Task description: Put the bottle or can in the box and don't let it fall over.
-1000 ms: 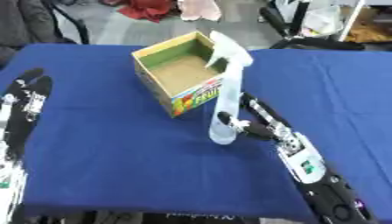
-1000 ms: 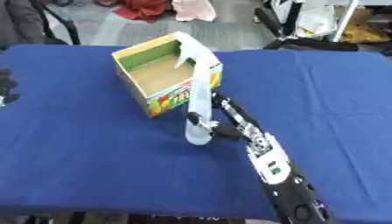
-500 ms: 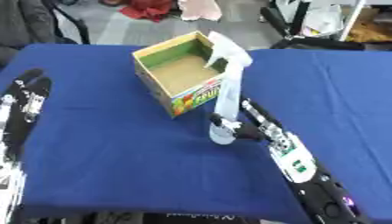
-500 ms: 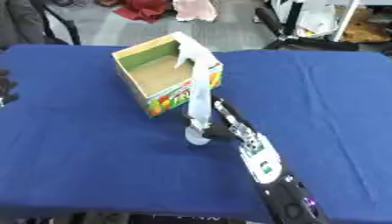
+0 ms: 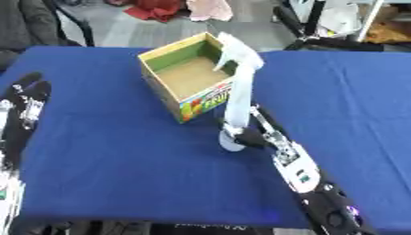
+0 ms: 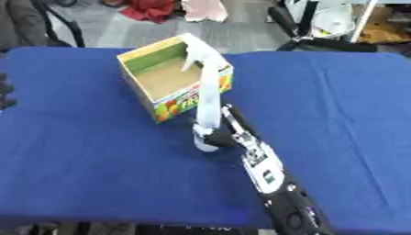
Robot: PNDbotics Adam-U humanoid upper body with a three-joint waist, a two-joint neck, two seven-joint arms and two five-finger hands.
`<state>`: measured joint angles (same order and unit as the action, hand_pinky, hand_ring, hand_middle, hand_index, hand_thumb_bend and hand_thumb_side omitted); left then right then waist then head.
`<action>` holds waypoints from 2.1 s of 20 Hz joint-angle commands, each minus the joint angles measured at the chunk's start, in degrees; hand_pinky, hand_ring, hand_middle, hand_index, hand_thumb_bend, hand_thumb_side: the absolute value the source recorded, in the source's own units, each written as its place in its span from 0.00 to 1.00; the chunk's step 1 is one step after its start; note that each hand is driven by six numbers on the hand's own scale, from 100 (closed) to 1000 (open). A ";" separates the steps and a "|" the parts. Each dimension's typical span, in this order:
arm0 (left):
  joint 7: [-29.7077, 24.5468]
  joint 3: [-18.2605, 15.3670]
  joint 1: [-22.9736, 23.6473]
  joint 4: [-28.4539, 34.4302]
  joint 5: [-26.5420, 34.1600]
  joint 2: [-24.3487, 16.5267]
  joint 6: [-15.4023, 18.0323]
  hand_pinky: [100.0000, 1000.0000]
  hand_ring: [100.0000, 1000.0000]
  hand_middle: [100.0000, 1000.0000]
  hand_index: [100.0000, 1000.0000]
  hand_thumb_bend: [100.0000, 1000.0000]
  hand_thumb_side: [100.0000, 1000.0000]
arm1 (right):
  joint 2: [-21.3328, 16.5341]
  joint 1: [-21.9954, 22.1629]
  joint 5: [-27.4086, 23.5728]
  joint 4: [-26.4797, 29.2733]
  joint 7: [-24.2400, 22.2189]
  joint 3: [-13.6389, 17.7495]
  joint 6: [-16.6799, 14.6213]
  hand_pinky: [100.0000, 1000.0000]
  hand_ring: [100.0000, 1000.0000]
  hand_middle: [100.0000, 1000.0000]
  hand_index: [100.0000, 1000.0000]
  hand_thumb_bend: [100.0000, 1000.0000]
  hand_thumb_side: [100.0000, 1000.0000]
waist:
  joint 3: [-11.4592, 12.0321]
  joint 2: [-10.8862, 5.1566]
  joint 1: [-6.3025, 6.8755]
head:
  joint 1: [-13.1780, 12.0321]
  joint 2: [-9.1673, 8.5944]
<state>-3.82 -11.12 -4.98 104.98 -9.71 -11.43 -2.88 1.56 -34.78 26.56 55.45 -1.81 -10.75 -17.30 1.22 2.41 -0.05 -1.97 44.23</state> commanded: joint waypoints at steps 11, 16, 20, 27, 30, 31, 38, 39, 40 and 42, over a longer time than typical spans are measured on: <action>-0.14 0.05 -0.64 0.96 0.50 -0.16 0.01 0.84 0.88 0.89 0.87 0.55 0.79 | 0.45 -1.47 -3.39 -1.80 6.13 1.24 3.29 0.88 0.88 0.78 0.31 0.00 0.00 | 0.30 -0.42 0.31 | 0.18 -0.11; -0.18 0.06 -0.63 0.95 0.60 -0.15 0.03 0.84 0.88 0.89 0.87 0.55 0.79 | -0.26 -2.25 -4.87 0.32 7.55 0.59 2.99 0.88 0.87 0.76 0.30 0.00 0.00 | 0.38 -0.46 0.24 | 0.22 -0.11; -0.25 0.07 -0.64 0.97 0.58 -0.12 0.06 0.84 0.88 0.89 0.87 0.55 0.79 | -1.30 -4.39 -8.50 2.89 6.47 -0.04 3.44 0.88 0.86 0.75 0.29 0.00 0.00 | 0.68 -0.41 0.24 | 0.37 -0.11; -0.71 0.55 -1.14 0.94 0.86 0.46 0.18 0.84 0.88 0.89 0.87 0.54 0.79 | -3.68 -13.45 -9.46 2.98 6.82 1.98 5.58 0.90 0.86 0.75 0.30 0.00 0.00 | 3.19 -0.10 0.78 | 2.27 -0.11; -1.23 1.08 -1.81 0.95 1.12 0.76 0.35 0.84 0.88 0.89 0.87 0.54 0.79 | -3.56 -17.96 -6.49 -1.48 8.31 4.53 5.58 0.91 0.86 0.75 0.30 0.00 0.00 | 5.43 0.47 1.10 | 4.23 -0.11; -1.42 1.29 -2.09 0.98 1.22 0.83 0.43 0.84 0.88 0.89 0.87 0.54 0.79 | -3.34 -19.25 -5.33 -3.08 8.96 5.49 5.44 0.91 0.86 0.75 0.30 0.00 0.00 | 6.26 0.72 1.20 | 5.05 -0.11; -3.18 3.13 -4.43 1.17 2.02 1.23 1.00 0.84 0.88 0.89 0.87 0.54 0.79 | -1.13 -24.48 3.82 -12.54 12.49 11.58 4.14 0.97 0.92 0.81 0.41 0.00 0.00 | 12.41 2.68 1.67 | 11.45 -0.11; -3.38 3.29 -4.62 1.17 2.12 1.26 1.05 0.84 0.88 0.89 0.87 0.54 0.79 | -1.00 -24.60 6.08 -13.38 13.24 12.13 4.16 0.99 0.94 0.85 0.61 0.00 0.00 | 12.95 2.85 1.68 | 12.00 -0.11; -3.52 3.39 -4.73 1.17 2.19 1.28 1.09 0.84 0.89 0.89 0.87 0.54 0.79 | -1.07 -24.62 8.99 -14.00 13.78 12.25 4.13 1.00 0.97 0.88 0.79 0.00 0.14 | 13.42 2.98 1.67 | 12.45 -0.11; -3.57 3.36 -4.77 1.15 2.24 1.22 1.10 0.84 0.89 0.89 0.87 0.54 0.79 | -1.41 -24.54 16.53 -14.42 14.34 12.03 4.00 1.00 1.00 0.93 0.98 0.30 0.42 | 13.81 3.11 1.65 | 12.80 -0.11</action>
<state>-7.12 -7.92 -8.88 105.00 -7.62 -9.59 -1.90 0.75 -57.73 39.30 40.90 11.88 0.96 -13.17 14.95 6.07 1.32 10.32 44.23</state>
